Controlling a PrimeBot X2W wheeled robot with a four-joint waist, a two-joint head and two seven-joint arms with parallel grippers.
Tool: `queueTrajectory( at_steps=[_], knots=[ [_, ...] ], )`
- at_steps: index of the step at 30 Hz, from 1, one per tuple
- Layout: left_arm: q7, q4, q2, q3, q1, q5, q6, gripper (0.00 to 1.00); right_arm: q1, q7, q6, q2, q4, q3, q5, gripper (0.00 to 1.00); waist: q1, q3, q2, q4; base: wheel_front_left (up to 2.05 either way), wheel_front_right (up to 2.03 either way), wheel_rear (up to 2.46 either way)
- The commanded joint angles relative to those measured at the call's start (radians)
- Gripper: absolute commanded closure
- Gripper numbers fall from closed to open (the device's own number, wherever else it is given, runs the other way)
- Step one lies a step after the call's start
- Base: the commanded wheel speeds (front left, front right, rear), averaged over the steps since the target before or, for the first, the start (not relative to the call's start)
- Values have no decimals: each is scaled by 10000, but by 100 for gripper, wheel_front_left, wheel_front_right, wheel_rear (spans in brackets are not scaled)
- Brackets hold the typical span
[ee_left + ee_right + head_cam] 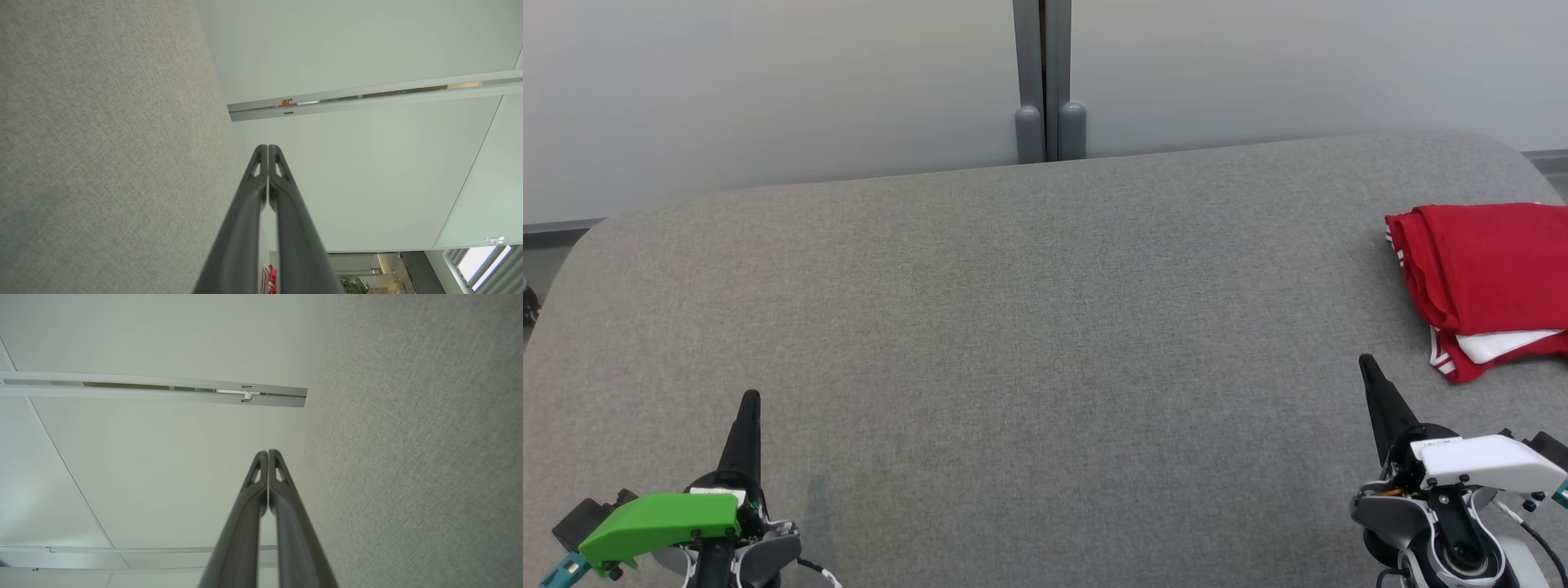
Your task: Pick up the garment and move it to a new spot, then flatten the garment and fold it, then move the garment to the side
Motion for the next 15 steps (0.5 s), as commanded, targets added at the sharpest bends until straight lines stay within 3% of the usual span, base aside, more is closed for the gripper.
queueTrajectory(
  at_steps=[1, 15],
  knots=[
    [64, -70, 39, 62, -216, -204, -82, 100, -159, 61, 4, -32, -72, -48, 218, 100, 0, 4, 0, -2, 0, 0, 0],
    [308, -88, 42, 252, -324, -1073, -244, 100, -218, 281, 4, -20, -69, -189, 1118, 100, 0, 43, 0, -21, 0, 0, 0]
  ],
)
